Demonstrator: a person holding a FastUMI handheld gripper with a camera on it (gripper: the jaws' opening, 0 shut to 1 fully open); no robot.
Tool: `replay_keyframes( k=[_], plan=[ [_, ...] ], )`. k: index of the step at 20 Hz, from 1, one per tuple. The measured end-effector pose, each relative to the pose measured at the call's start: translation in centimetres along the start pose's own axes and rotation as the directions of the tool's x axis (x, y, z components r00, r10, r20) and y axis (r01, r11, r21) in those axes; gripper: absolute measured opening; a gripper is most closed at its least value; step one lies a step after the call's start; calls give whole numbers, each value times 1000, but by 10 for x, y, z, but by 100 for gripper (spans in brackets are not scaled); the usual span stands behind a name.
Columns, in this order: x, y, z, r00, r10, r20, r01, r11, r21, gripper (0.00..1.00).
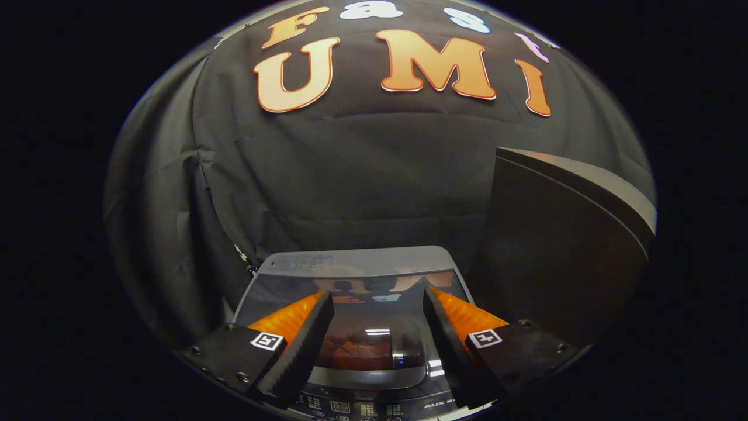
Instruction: Put the clothes into the washing machine and then close the washing machine lid.
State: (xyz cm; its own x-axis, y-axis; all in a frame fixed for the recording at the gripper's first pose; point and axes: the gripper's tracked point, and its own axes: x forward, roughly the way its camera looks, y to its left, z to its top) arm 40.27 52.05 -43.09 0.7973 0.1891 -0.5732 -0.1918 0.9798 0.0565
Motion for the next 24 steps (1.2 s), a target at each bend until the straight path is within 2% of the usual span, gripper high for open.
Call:
replay_keyframes(
  k=[4,8,12,16,24],
  plan=[
    [-24,3,36,998,35,49,-36,999,6,99],
    [-79,-3,98,984,88,156,-89,996,-3,99],
    [-139,-30,145,967,110,232,-102,994,-44,99],
    [-197,-63,185,948,123,293,-120,992,-30,99],
    [-314,-151,229,903,127,411,-121,992,-42,98]
  ],
)
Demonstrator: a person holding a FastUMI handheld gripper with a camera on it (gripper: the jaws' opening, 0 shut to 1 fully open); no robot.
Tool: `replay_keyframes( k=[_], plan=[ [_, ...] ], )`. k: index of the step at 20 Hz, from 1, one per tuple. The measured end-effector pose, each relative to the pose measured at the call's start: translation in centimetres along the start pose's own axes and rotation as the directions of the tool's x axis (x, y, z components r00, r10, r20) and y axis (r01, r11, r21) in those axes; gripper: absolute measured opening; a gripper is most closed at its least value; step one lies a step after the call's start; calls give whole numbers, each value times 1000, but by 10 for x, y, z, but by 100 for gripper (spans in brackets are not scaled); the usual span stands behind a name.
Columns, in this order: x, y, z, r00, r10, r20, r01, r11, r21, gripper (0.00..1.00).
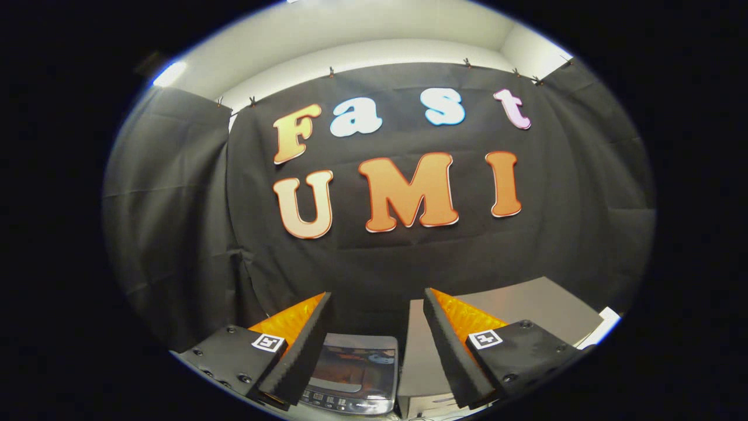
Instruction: Put the clothes into the washing machine and then close the washing machine lid.
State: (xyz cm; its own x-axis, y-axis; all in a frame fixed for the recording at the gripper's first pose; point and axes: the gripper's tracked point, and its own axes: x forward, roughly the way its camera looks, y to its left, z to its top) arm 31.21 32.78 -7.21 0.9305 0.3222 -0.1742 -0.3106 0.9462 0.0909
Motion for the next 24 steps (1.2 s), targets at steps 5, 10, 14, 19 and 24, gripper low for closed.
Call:
replay_keyframes(
  k=[5,10,14,19,24],
  plan=[
    [-60,-68,34,998,-31,52,34,998,-57,98],
    [-118,-115,62,995,-31,91,37,997,-69,98],
    [-161,-142,69,994,-30,102,36,998,-60,98],
    [-207,-181,72,983,-124,135,134,989,-69,98],
    [-240,-195,69,977,-170,132,182,979,-87,98]
  ],
)
